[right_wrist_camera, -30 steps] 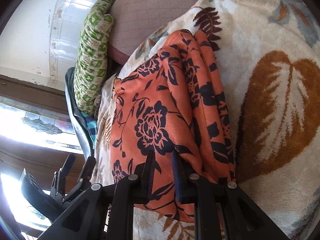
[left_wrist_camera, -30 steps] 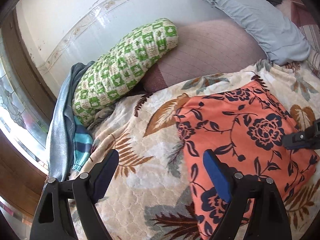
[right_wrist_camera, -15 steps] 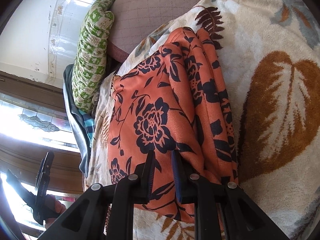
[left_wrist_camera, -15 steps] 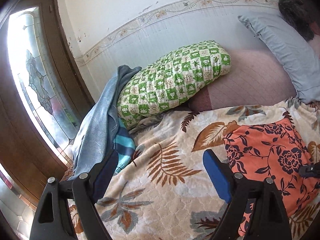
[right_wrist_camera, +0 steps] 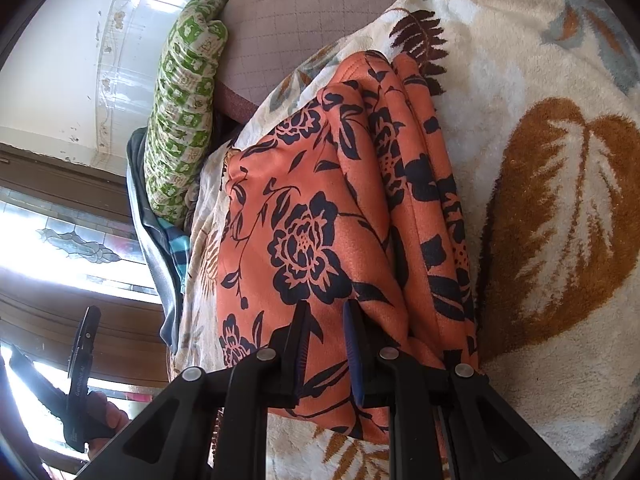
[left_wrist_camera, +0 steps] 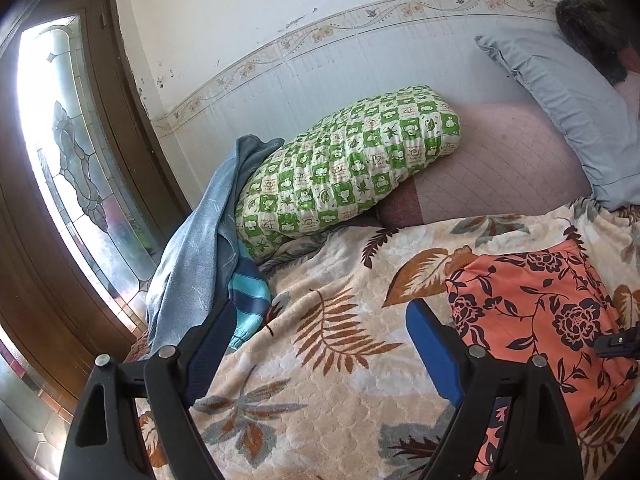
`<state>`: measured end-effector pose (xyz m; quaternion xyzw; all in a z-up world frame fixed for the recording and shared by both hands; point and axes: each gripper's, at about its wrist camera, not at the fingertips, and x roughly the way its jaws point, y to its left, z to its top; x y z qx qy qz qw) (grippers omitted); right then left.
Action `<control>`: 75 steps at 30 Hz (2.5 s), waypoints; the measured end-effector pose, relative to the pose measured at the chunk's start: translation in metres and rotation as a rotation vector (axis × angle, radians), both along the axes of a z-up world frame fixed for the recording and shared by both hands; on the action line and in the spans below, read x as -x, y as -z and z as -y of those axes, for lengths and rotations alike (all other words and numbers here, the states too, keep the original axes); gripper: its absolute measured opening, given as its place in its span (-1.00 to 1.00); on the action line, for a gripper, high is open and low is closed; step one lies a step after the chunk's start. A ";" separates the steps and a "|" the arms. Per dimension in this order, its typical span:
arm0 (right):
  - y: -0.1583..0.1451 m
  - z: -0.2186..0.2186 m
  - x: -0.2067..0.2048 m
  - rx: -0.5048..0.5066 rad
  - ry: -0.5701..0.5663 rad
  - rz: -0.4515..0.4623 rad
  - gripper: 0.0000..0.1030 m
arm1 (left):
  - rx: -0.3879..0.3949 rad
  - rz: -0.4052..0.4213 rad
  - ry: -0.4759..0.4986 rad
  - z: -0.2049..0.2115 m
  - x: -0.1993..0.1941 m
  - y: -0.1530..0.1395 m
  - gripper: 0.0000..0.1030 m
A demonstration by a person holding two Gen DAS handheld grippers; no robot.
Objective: Fold small clothes
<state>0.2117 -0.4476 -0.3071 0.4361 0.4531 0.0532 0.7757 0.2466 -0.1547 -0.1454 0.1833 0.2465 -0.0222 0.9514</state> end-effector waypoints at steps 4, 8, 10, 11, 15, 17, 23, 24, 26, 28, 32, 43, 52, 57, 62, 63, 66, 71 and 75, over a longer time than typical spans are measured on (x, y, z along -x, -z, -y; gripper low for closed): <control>-0.003 0.002 0.002 -0.004 0.008 0.010 -0.61 | 0.031 -0.107 0.039 0.015 -0.016 0.022 0.70; -0.003 0.000 0.002 0.001 -0.004 0.001 -0.61 | 0.053 -0.310 0.093 0.048 -0.061 0.066 0.70; 0.000 0.003 0.002 -0.024 -0.001 -0.006 -0.61 | 0.021 -0.402 0.079 0.068 -0.088 0.092 0.70; 0.001 0.005 0.003 -0.041 0.001 -0.006 -0.61 | 0.013 -0.440 0.078 0.077 -0.100 0.104 0.70; 0.004 0.010 0.004 -0.073 -0.004 -0.002 -0.61 | -0.001 -0.497 0.034 0.102 -0.137 0.130 0.70; 0.004 0.010 0.004 -0.076 -0.005 0.000 -0.61 | -0.029 -0.523 0.024 0.113 -0.152 0.141 0.70; -0.006 0.020 0.013 -0.068 0.039 0.045 -0.61 | -0.114 -0.500 0.033 0.128 -0.159 0.142 0.80; -0.009 0.024 0.017 -0.068 0.058 0.058 -0.61 | -0.089 -0.498 0.041 0.123 -0.155 0.138 0.80; -0.013 0.032 0.023 -0.074 0.095 0.083 -0.61 | -0.028 -0.500 0.053 0.108 -0.144 0.131 0.80; -0.016 0.040 0.030 -0.073 0.143 0.095 -0.56 | 0.037 -0.492 0.077 0.093 -0.126 0.124 0.80; -0.019 0.043 0.037 -0.073 0.174 0.109 0.25 | 0.074 -0.474 0.151 0.074 -0.078 0.114 0.80; 0.001 0.020 0.024 0.022 0.121 -0.076 -0.28 | -0.027 -0.494 0.249 0.069 -0.019 0.135 0.90; -0.008 0.051 0.041 -0.065 0.232 0.026 -0.26 | -0.105 -0.388 0.284 0.112 -0.045 0.107 0.90; -0.006 0.071 0.052 -0.056 0.318 0.001 -0.22 | -0.108 -0.520 0.225 0.118 -0.086 0.143 0.94; 0.003 0.064 0.044 -0.101 0.266 -0.027 0.18 | -0.027 -0.520 0.236 0.097 -0.082 0.123 0.97; 0.000 0.061 0.042 -0.090 0.260 -0.015 0.23 | 0.011 -0.512 0.223 0.086 -0.080 0.118 0.97; -0.006 0.056 0.041 -0.075 0.250 0.014 0.35 | 0.124 -0.572 0.177 0.052 -0.079 0.117 0.96; 0.003 0.051 0.036 -0.069 0.245 -0.030 0.38 | 0.344 -0.733 0.148 0.016 -0.082 0.132 0.96; 0.011 0.044 0.030 -0.051 0.230 -0.043 0.38 | 0.446 -0.823 0.167 0.022 -0.091 0.146 0.96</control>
